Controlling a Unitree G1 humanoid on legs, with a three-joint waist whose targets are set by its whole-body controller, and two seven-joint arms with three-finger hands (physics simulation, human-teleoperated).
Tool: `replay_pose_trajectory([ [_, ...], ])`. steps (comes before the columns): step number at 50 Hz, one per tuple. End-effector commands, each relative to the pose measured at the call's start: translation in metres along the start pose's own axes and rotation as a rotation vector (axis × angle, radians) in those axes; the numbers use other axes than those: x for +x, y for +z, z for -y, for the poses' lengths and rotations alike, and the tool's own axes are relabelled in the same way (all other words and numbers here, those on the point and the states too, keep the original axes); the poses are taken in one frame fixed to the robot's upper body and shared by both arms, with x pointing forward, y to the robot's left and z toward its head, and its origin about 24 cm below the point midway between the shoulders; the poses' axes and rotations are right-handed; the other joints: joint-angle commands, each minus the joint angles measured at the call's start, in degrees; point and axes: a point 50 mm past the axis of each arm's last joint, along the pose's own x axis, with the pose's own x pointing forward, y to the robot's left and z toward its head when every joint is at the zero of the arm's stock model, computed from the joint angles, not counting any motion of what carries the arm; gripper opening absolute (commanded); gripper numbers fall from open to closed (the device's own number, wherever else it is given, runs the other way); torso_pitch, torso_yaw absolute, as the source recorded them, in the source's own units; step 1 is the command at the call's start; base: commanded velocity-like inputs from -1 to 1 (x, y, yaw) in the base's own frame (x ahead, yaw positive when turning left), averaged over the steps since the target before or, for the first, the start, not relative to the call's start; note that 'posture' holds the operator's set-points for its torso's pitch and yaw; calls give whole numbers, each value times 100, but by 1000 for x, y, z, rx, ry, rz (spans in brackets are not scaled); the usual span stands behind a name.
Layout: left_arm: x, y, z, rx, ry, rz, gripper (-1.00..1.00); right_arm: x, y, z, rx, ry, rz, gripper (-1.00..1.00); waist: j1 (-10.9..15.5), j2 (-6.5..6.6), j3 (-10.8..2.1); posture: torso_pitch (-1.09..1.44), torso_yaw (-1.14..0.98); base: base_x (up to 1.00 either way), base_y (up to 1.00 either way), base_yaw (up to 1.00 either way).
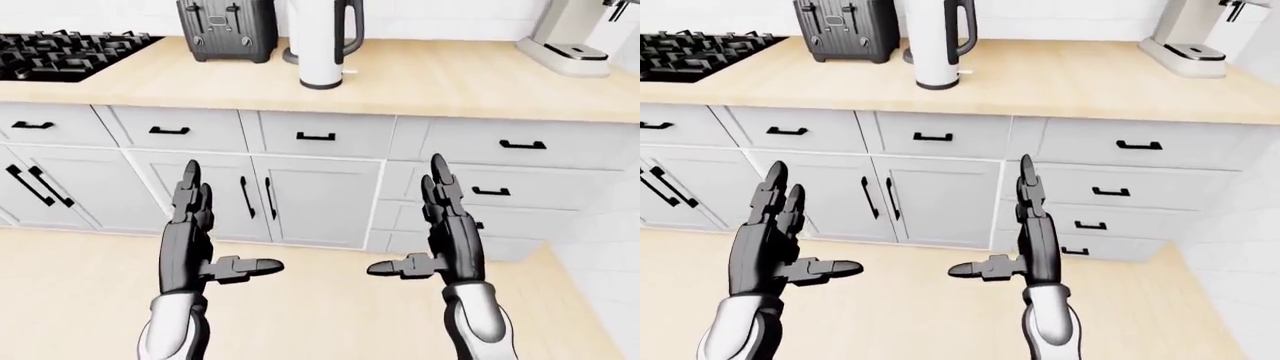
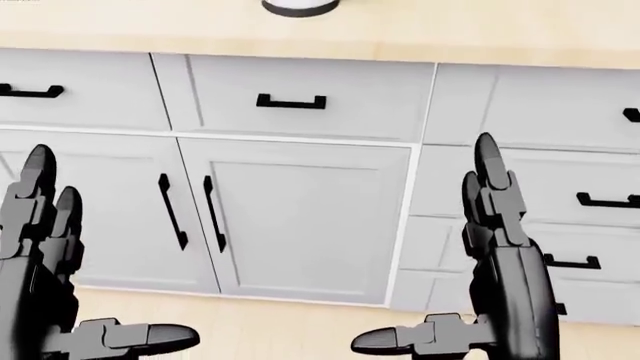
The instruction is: Press down the lever to turn on the electric kettle.
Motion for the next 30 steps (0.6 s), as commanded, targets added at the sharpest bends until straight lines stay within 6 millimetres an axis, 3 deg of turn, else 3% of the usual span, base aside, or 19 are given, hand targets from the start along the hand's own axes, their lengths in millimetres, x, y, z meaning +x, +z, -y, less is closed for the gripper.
replay_pose_trajectory([
  [1, 0, 8, 2, -3, -11, 60, 100, 1, 13, 1, -7, -7, 76, 100, -3, 2, -31, 0, 0, 15, 0, 0],
  [3, 0, 10, 2, -2, -10, 62, 100, 1, 14, 1, -8, -7, 76, 100, 13, -198, -75, 0, 0, 15, 0, 0],
  [4, 0, 9, 2, -2, -10, 62, 100, 1, 14, 1, -9, -6, 77, 100, 16, -365, -123, 0, 0, 16, 0, 0],
  [5, 0, 8, 2, -2, -11, 61, 100, 1, 14, 1, -9, -7, 76, 100, 37, -379, -169, 0, 0, 16, 0, 0],
  [6, 0, 8, 2, -2, -10, 61, 100, 1, 13, 1, -9, -6, 76, 100, -60, -248, -77, 0, 0, 16, 0, 0],
  [7, 0, 8, 2, -3, -10, 62, 100, 1, 13, 1, -10, -6, 76, 100, -47, -319, -39, 0, 0, 16, 0, 0],
  [9, 0, 12, 2, -3, -10, 61, 100, 2, 13, 1, -12, -5, 74, 100, -102, -280, -53, 0, 0, 16, 0, 0],
  [15, -1, 9, 1, -3, -8, 61, 100, 1, 14, 0, -14, -4, 73, 100, -109, 48, -3, 0, 0, 11, 0, 0],
  [16, -1, 6, 2, -3, -8, 60, 100, 1, 14, 0, -15, -4, 74, 100, -120, 163, -35, 0, 0, 11, 0, 0],
  [18, -2, 6, 2, -3, -8, 60, 100, 1, 14, 0, -15, -4, 74, 100, -106, 551, -161, 0, 0, 11, 0, 0],
  [19, -2, 6, 2, -3, -8, 60, 100, 1, 14, 0, -16, -4, 74, 100, -39, 237, -90, 0, 0, 11, 0, 0],
  [20, -1, 8, 2, -3, -8, 59, 100, 1, 14, 0, -17, -3, 74, 100, -61, 348, -76, 0, 0, 11, 0, 0],
  [24, -3, 6, 2, -3, -8, 62, 100, 1, 14, -1, -17, -3, 74, 100, -22, 190, -108, 0, 0, 10, 0, 0],
  [28, -2, 7, 2, -3, -8, 61, 100, 1, 14, 0, -18, -3, 75, 100, -8, -91, -59, 0, 0, 10, 0, 0],
  [30, -2, 9, 2, -3, -9, 62, 100, 1, 14, -1, -19, -3, 75, 100, -10, -371, -111, 0, 0, 11, 0, 0],
])
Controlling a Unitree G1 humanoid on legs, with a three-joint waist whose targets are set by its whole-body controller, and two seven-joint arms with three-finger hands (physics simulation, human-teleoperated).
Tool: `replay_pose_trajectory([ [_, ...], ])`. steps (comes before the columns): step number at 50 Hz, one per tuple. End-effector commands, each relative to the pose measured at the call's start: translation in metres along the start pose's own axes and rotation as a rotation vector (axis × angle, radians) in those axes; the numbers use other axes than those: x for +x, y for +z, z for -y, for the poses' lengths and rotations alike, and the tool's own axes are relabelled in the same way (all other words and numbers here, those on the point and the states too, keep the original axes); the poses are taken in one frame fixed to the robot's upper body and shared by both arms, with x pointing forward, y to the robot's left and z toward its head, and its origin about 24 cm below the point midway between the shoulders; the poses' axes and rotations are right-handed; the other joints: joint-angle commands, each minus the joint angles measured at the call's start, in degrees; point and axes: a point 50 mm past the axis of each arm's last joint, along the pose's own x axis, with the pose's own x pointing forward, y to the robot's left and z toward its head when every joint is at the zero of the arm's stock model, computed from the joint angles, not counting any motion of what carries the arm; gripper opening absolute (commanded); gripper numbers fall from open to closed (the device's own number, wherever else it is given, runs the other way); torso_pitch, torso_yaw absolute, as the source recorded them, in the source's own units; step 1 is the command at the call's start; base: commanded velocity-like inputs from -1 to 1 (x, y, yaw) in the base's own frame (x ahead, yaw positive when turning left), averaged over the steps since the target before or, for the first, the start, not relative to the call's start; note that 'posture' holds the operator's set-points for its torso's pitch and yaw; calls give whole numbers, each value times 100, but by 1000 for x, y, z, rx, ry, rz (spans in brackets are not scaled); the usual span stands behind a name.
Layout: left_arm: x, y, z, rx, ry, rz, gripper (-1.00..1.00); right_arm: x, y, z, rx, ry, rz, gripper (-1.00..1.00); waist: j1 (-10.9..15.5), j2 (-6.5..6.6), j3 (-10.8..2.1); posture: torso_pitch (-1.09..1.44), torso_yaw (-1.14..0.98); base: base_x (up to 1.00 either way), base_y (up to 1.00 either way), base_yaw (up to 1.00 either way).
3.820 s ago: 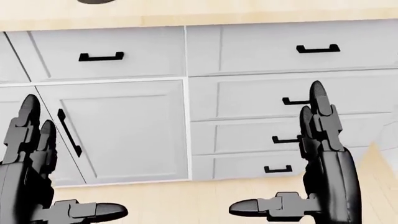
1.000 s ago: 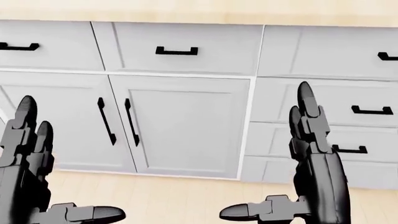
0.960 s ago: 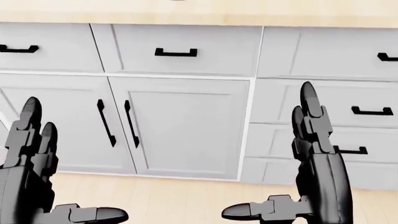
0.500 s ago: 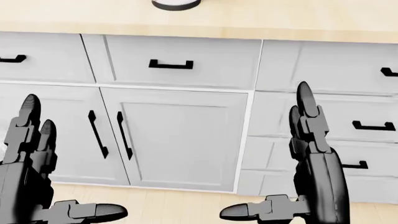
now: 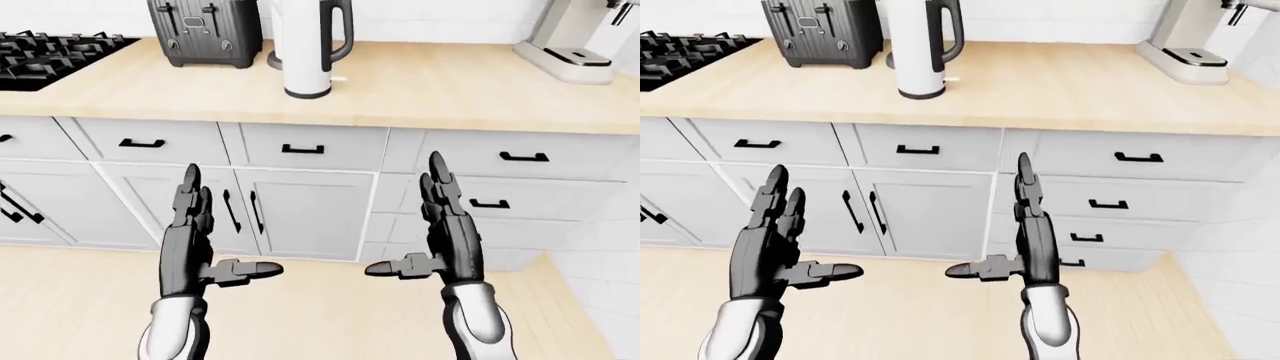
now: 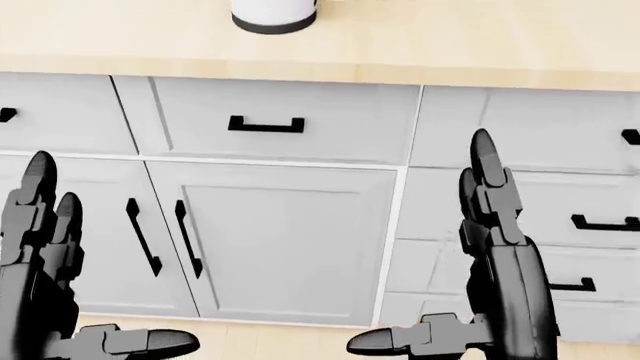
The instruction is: Press down the lever to turn on the electric kettle.
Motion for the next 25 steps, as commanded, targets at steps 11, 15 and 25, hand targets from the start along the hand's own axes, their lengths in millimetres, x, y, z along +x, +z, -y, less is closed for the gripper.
replay_pose_trajectory([
  [11, -1, 9, 2, -5, -9, 70, 100, 1, 10, 2, -6, -13, 58, 100, -109, 475, 47, 0, 0, 11, 0, 0],
  [15, 0, 11, 2, -6, -7, 71, 100, 1, 11, 2, -7, -12, 60, 100, -32, 662, -17, 0, 0, 11, 0, 0],
  [25, 0, 12, 2, -6, -9, 70, 100, 2, 11, 2, -5, -11, 59, 100, 1, 228, -6, 0, 0, 11, 0, 0],
])
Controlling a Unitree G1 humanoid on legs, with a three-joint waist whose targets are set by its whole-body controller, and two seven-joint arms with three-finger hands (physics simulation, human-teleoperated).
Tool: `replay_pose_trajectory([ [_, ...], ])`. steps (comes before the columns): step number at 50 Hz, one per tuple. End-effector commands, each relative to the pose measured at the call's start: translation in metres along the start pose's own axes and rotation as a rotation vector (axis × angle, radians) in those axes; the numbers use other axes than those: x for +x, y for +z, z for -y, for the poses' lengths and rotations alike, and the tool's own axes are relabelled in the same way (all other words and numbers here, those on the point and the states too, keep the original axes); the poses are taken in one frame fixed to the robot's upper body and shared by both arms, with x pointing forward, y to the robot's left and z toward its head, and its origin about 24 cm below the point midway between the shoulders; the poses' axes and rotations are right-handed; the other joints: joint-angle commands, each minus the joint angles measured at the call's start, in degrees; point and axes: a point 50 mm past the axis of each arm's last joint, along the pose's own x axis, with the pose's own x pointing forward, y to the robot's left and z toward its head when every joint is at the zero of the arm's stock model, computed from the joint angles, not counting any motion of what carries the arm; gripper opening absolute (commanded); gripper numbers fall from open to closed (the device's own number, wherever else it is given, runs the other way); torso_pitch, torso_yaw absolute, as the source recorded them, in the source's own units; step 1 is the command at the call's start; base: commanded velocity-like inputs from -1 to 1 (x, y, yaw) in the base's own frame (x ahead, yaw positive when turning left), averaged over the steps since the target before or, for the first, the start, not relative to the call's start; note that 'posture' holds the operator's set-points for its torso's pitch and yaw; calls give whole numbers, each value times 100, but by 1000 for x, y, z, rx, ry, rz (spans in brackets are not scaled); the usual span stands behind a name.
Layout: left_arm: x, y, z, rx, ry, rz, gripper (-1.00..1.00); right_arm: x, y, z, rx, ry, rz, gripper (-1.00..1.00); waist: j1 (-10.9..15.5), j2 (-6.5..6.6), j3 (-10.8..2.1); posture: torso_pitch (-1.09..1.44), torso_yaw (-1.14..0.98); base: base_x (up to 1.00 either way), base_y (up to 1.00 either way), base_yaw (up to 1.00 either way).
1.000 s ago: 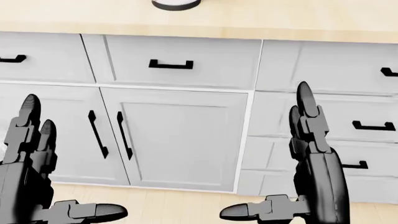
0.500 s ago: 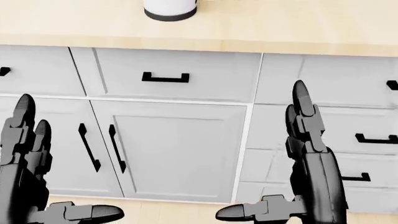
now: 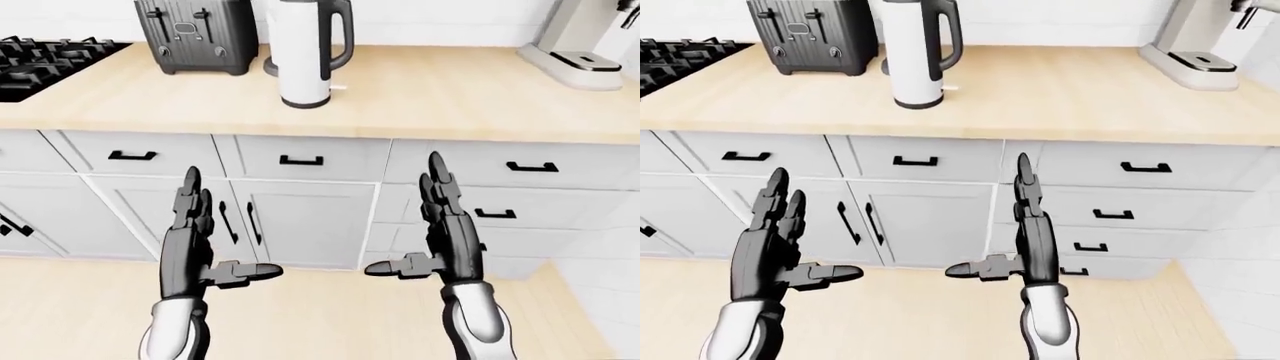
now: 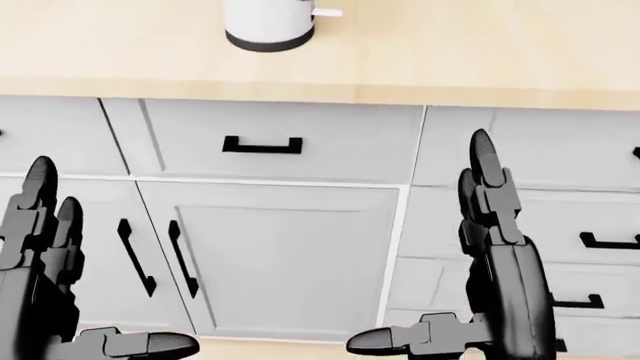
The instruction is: Press down the lever to turn on the electric kettle.
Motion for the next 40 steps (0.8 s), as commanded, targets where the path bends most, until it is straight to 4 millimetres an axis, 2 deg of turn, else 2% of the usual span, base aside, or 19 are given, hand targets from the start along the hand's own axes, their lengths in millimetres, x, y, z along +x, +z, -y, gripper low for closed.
replay_pose_trajectory([
  [1, 1, 14, 2, -3, -11, 79, 100, 1, 11, 3, -6, -12, 64, 100, -22, -79, -90, 0, 0, 11, 0, 0],
  [2, 1, 12, 2, -4, -11, 78, 100, 1, 11, 3, -6, -12, 64, 100, -43, -296, -165, 0, 0, 11, 0, 0],
  [3, 1, 12, 2, -4, -11, 79, 100, 1, 11, 3, -6, -12, 64, 100, -118, 5, -83, 0, 0, 11, 0, 0],
  [4, 1, 16, 2, -4, -11, 79, 100, 1, 11, 3, -6, -12, 64, 100, -85, -88, -73, 0, 0, 11, 0, 0],
  [8, 0, 13, 2, -4, -12, 80, 100, 1, 11, 3, -5, -15, 64, 100, -117, 47, -65, 0, 0, 11, 0, 0],
  [12, 0, 18, 3, -3, -13, 83, 100, 1, 11, 3, -5, -15, 66, 100, -130, 325, 15, 0, 0, 11, 0, 0],
  [15, 0, 16, 3, -2, -12, 83, 100, 1, 10, 3, -3, -14, 62, 100, -128, 748, -74, 0, 0, 10, 0, 0],
  [16, 0, 17, 2, -2, -12, 84, 100, 1, 10, 3, -3, -13, 63, 100, -59, 510, -65, 0, 0, 11, 0, 0],
  [17, 0, 16, 2, -1, -12, 84, 100, 1, 10, 3, -3, -13, 63, 100, -98, 594, -51, 0, 0, 11, 0, 0],
  [18, 0, 17, 2, -1, -12, 85, 100, 1, 10, 3, -2, -13, 63, 100, -58, 571, -41, 0, 0, 11, 0, 0],
  [24, 1, 19, 2, 3, -13, 88, 100, 1, 9, 2, -1, -9, 62, 100, -37, 255, -39, 0, 0, 11, 0, 0],
  [28, 2, 19, 2, 8, -14, 87, 100, 1, 9, 2, -1, -8, 62, 100, -47, -229, -100, 0, 0, 11, 0, 0],
  [29, 2, 20, 2, 9, -16, 86, 100, 1, 10, 2, -1, -9, 64, 100, -110, 12, -91, 0, 0, 11, 0, 0],
  [30, 2, 20, 2, 9, -16, 87, 100, 1, 10, 2, -1, -9, 64, 100, -70, -70, -82, 0, 0, 11, 0, 0],
  [31, 2, 21, 2, 10, -15, 88, 100, 1, 10, 2, -1, -7, 67, 100, -105, -57, -74, 0, 0, 11, 0, 0],
  [33, 2, 23, 1, 8, -14, 92, 100, 1, 11, 2, 0, -7, 68, 100, -107, 15, -97, 0, 0, 11, 0, 0],
  [37, 2, 25, 1, 7, -15, 95, 100, 0, 13, 3, 0, -8, 73, 100, -120, 262, -2, 0, 0, 11, 0, 0],
  [39, 2, 26, 1, 7, -15, 97, 100, 0, 14, 3, 0, -8, 74, 100, -137, 487, -31, 0, 0, 11, 0, 0],
  [40, 2, 26, 1, 8, -15, 97, 100, 0, 14, 3, 0, -8, 74, 100, -136, 685, -92, 0, 0, 9, 0, 0],
])
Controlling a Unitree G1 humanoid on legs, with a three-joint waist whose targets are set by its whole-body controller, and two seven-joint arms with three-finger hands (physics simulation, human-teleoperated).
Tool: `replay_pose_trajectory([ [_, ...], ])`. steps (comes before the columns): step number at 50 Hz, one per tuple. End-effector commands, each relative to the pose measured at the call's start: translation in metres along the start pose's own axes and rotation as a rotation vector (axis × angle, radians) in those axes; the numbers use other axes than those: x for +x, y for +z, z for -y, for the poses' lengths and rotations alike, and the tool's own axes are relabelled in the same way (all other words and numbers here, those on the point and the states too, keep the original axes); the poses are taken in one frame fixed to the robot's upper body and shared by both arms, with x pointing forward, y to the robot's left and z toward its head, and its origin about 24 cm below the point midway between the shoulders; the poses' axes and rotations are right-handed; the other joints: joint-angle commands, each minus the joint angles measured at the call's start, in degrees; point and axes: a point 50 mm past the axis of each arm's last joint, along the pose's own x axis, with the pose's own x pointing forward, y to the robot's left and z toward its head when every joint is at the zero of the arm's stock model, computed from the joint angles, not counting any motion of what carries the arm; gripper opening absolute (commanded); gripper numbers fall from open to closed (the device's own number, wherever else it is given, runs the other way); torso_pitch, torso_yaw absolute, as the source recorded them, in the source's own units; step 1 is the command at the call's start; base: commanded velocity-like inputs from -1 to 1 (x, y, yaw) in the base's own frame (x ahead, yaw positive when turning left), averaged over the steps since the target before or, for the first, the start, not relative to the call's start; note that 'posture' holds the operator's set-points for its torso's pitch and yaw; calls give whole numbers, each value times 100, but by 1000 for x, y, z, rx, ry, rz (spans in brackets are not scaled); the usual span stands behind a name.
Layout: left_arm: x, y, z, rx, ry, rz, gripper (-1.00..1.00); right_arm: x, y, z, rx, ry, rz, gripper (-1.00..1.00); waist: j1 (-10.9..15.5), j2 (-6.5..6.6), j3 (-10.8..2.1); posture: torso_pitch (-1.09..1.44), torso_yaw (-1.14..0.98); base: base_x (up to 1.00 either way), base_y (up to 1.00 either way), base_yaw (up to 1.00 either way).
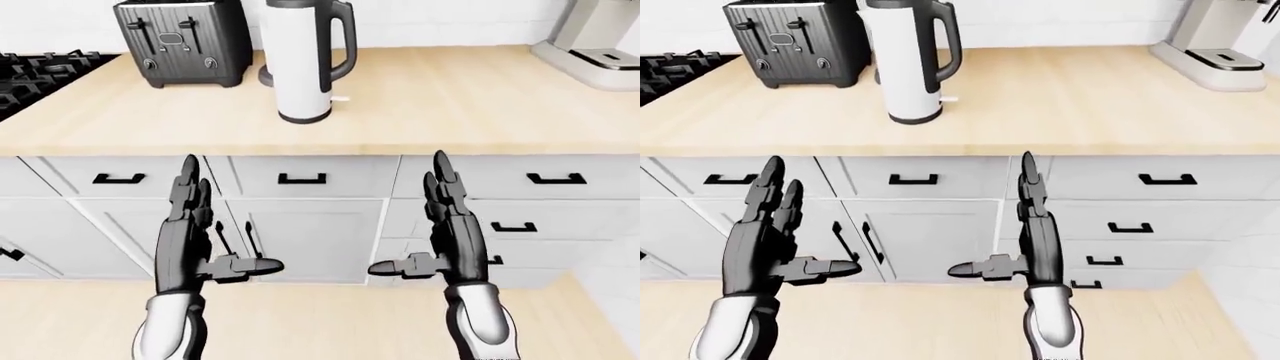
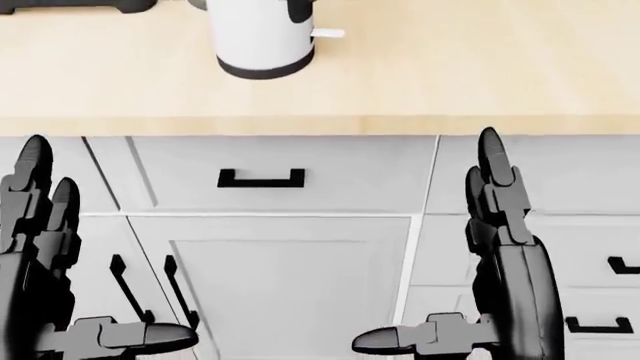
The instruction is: Press down the lever to turn on the electric kettle.
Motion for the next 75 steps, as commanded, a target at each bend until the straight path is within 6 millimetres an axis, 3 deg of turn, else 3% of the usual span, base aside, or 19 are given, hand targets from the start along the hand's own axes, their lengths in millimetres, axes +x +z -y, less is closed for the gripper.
replay_pose_trajectory([
  [1, 0, 9, 0, 5, 4, 53, 100, 1, 11, -1, 1, 5, 63, 100, 7, 30, -113, 0, 0, 11, 0, 0],
  [9, 1, 11, 0, 7, 4, 55, 100, 0, 12, -1, -2, 3, 64, 100, 84, -309, -30, 0, 0, 11, 0, 0],
  [13, 0, 10, 1, 5, -1, 53, 100, 0, 12, -1, -3, 3, 64, 100, 92, -804, -127, 0, 0, 11, 0, 0],
  [22, -1, 8, 1, 4, -2, 52, 100, 0, 11, -1, -11, -2, 63, 100, 16, -394, 19, 0, 0, 11, 0, 0],
  [26, -2, 8, 0, 4, 0, 52, 100, 1, 11, -1, -16, -2, 63, 100, 1, 154, -108, 0, 0, 11, 0, 0],
  [27, -2, 7, 0, 3, 1, 52, 100, 0, 11, -1, -16, -2, 64, 100, 71, -99, -62, 0, 0, 9, 0, 0],
  [35, -6, 13, -2, 2, 11, 63, 100, -3, 18, 1, -18, -5, 77, 100, 100, -344, -20, 0, 0, 11, 0, 0],
  [39, -8, 19, -5, 2, 17, 74, 100, -4, 23, 3, -23, -11, 86, 100, 84, -911, -145, 0, 0, 11, 0, 0],
  [40, -9, 21, -6, 2, 19, 77, 100, -5, 24, 3, -24, -11, 89, 100, 7, -603, -57, 0, 0, 10, 0, 0],
  [42, -10, 23, -7, 3, 23, 81, 100, -5, 24, 3, -25, -12, 90, 100, 8, -687, -53, 0, 0, 11, 0, 0],
  [47, -12, 26, -11, 4, 35, 86, 100, -8, 29, 5, -27, -17, 97, 100, 15, -439, 13, 0, 0, 11, 0, 0],
  [52, -15, 33, -13, 12, 47, 102, 100, -9, 31, 5, -27, -19, 100, 100, 0, 143, -56, 0, 0, 11, 0, 0],
  [53, -15, 34, -13, 12, 48, 105, 100, -9, 31, 5, -26, -19, 101, 100, 72, -91, -35, 0, 0, 11, 0, 0],
  [55, -15, 35, -14, 13, 51, 107, 100, -9, 31, 5, -27, -19, 102, 100, 67, -27, -33, 0, 0, 11, 0, 0],
  [61, -17, 39, -16, 17, 59, 116, 100, -9, 33, 6, -26, -21, 105, 100, 92, -339, -26, 0, 0, 11, 0, 0],
  [65, -19, 42, -17, 20, 64, 123, 100, -10, 35, 6, -27, -22, 109, 100, 88, -822, -72, 0, 0, 11, 0, 0],
  [66, -19, 42, -17, 20, 65, 123, 100, -10, 35, 6, -27, -22, 110, 100, 24, -581, -74, 0, 0, 11, 0, 0],
  [69, -19, 43, -18, 22, 67, 126, 100, -9, 35, 6, -26, -22, 111, 100, 13, -628, -50, 0, 0, 10, 0, 0],
  [75, -19, 43, -19, 21, 70, 127, 100, -9, 36, 5, -26, -22, 113, 100, 3, -253, 35, 0, 0, 11, 0, 0],
])
